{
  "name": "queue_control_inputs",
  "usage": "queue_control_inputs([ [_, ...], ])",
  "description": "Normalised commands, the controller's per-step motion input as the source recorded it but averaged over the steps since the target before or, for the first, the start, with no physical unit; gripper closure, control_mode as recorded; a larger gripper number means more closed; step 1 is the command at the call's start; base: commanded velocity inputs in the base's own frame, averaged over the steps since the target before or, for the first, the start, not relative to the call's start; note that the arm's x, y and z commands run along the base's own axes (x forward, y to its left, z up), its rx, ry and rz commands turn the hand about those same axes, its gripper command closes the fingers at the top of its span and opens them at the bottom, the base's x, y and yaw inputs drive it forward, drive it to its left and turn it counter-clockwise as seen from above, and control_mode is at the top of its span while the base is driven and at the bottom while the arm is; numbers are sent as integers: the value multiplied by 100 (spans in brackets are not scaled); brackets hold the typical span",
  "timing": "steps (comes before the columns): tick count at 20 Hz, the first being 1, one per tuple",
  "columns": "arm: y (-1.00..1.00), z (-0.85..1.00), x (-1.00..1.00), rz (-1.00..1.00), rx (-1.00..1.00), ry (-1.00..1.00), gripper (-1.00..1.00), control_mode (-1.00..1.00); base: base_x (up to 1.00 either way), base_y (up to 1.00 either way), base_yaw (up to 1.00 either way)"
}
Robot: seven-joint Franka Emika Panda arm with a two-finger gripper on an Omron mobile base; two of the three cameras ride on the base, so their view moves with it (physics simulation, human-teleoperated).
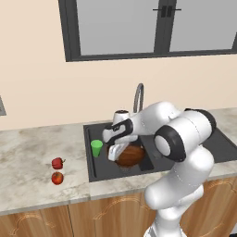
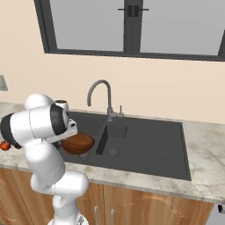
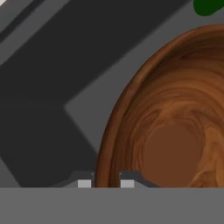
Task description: Remove the bell pepper and apple from the sink. Then move the bowl and cup from the counter to the sink for washing.
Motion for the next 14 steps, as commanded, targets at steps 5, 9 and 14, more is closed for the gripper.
queue_control_inputs([
  [5,13,-18,9,-3,0,0,100,-100,0,0,0],
  [9,20,-10,11,-2,0,0,100,-100,0,0,0],
  [14,18,-12,17,-3,-1,0,100,-100,0,0,0],
])
